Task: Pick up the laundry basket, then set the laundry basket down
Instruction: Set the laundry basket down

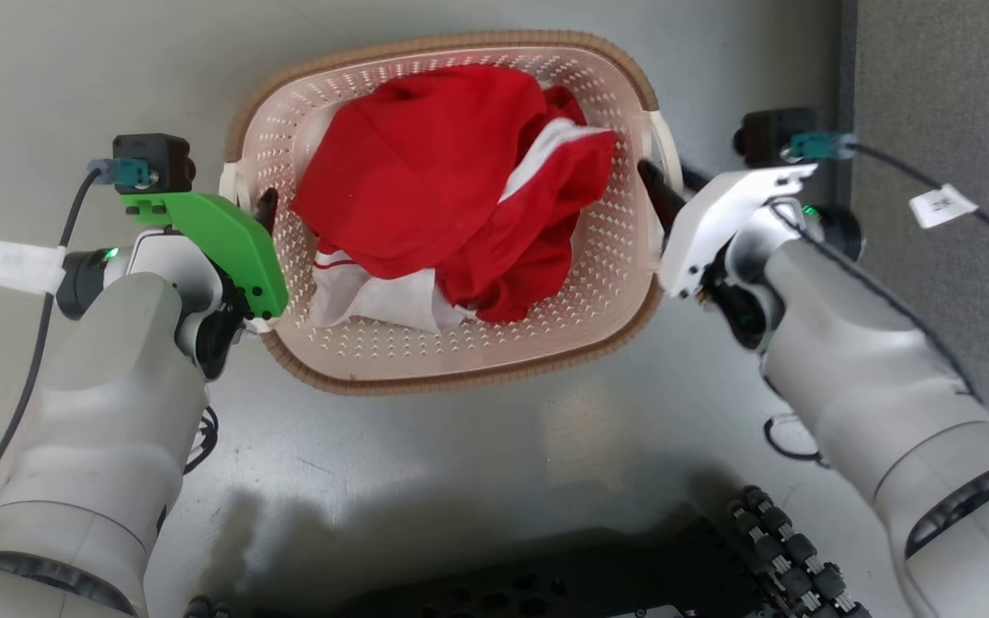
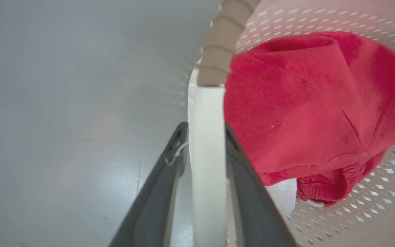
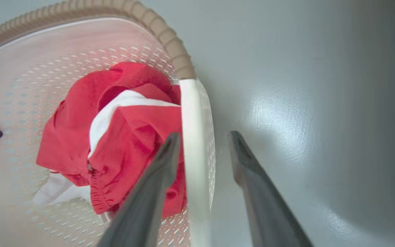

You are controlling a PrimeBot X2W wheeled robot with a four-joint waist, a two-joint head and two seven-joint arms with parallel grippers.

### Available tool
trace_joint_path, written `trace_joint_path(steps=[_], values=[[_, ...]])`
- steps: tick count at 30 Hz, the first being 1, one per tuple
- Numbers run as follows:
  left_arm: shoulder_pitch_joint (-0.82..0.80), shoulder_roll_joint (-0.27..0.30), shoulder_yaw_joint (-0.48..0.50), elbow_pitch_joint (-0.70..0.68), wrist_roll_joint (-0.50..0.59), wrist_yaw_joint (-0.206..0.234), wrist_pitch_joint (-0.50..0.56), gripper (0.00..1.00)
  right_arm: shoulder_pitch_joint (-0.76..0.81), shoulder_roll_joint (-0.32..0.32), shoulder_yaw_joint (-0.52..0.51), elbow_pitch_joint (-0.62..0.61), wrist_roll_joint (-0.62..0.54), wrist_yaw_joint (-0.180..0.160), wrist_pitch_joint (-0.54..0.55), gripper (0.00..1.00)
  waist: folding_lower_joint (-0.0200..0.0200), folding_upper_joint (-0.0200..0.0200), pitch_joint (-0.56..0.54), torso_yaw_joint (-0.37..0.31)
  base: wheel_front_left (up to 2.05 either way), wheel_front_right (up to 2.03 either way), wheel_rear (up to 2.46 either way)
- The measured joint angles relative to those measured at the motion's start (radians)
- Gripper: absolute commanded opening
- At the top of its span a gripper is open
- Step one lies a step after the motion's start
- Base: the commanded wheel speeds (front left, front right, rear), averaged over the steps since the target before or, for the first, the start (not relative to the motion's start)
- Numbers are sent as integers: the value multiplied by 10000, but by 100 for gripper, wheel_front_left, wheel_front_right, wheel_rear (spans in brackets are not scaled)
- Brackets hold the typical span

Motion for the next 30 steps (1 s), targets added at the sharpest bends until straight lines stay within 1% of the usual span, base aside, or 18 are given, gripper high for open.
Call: trace_joint_path(steps=[3,7,14,21,30], values=[[-6,25,-84,-15,6,0,-54,100,-80,-132,40,-10,75,81,-21,100,0,0,7,15,0,0,0],[-12,29,-221,-77,4,0,-81,100,-91,-121,96,10,144,138,-15,100,0,0,-18,38,0,0,0],[6,35,-311,29,-25,0,-301,100,-82,-113,228,291,174,144,-29,100,-1,0,-305,78,0,0,0],[190,113,-428,79,-113,0,-669,100,31,-115,255,598,276,142,-29,100,-1,0,-829,86,0,0,0],[656,188,-667,-65,-111,0,-1235,100,357,-115,240,834,290,144,-339,100,-1,0,-1750,103,0,0,0]])
